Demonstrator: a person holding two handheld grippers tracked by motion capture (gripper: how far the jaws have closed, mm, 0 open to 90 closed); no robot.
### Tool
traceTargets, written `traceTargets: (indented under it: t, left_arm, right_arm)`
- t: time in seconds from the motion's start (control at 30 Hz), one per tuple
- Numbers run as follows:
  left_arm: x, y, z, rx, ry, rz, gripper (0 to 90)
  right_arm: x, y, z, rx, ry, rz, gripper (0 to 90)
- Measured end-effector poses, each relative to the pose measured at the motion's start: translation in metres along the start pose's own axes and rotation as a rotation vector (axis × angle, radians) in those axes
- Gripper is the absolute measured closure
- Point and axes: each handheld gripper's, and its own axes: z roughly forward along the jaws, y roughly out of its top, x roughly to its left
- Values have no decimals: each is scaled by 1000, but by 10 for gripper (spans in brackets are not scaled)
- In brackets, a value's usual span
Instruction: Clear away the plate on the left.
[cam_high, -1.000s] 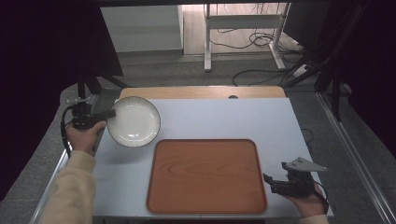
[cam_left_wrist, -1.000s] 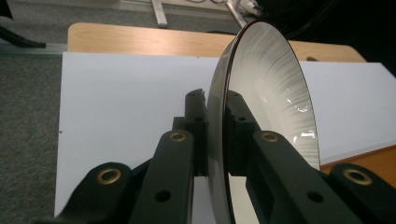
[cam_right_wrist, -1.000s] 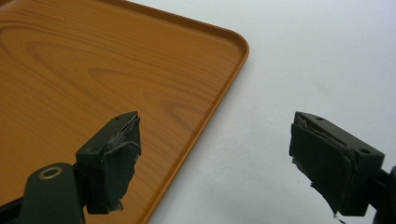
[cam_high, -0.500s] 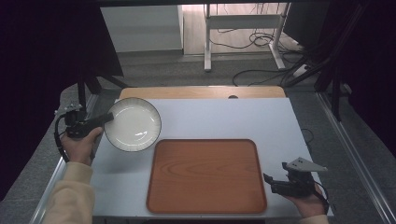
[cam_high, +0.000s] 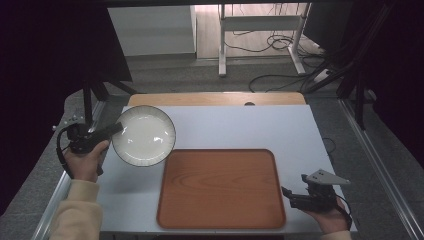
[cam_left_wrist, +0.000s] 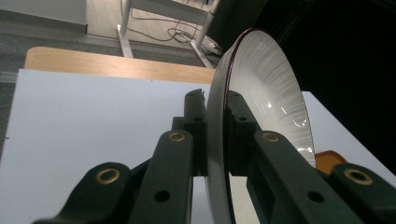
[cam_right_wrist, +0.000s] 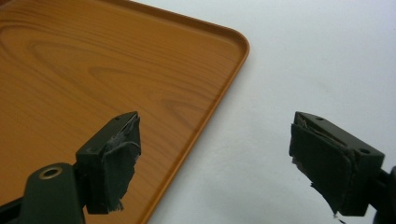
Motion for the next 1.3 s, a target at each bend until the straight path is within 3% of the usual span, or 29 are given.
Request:
traceTargets:
  t: [0.17,0.77,1.3]
  left_arm:
    - [-3,-2,-2,-17,-19,-14,824]
    - [-13,-4,-4,-14,-26,8,819]
    - [-29,-3,0,-14,-75,36,816]
  right_arm:
    - [0,1,-1,-5,1,-3,167]
    - [0,1,-2,-6,2,-5,166]
    - [-1,1,-3,-12,4,-7,166]
